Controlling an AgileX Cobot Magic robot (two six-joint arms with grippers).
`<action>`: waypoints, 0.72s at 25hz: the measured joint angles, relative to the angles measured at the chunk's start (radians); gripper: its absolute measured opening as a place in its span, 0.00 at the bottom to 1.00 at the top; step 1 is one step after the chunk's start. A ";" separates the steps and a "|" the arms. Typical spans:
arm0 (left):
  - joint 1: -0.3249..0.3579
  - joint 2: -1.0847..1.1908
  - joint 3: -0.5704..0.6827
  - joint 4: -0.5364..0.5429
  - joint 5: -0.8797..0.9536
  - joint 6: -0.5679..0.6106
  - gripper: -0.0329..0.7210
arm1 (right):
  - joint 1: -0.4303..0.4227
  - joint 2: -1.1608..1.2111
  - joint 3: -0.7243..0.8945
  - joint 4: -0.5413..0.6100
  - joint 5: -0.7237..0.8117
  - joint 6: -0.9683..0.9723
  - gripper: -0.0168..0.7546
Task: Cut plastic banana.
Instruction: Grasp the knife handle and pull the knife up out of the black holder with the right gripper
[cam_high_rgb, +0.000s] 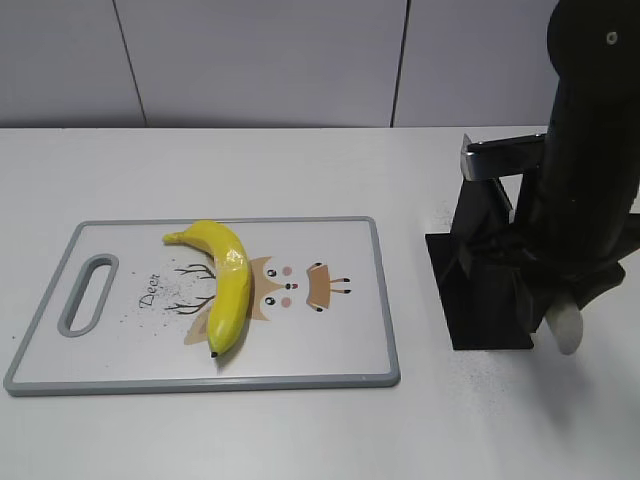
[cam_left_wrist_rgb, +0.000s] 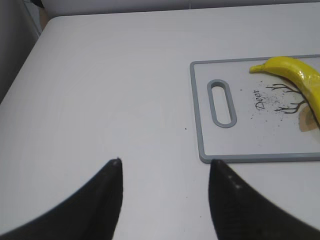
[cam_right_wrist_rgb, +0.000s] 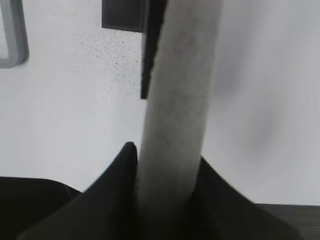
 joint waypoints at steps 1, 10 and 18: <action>0.000 0.000 0.000 0.000 0.000 0.000 0.75 | 0.000 -0.001 0.000 0.000 0.000 0.009 0.24; 0.000 0.000 0.000 0.000 0.000 0.000 0.75 | -0.002 -0.081 0.004 -0.007 -0.028 0.026 0.23; 0.000 0.000 0.000 0.000 0.000 0.000 0.75 | -0.002 -0.241 0.005 -0.034 -0.031 0.034 0.23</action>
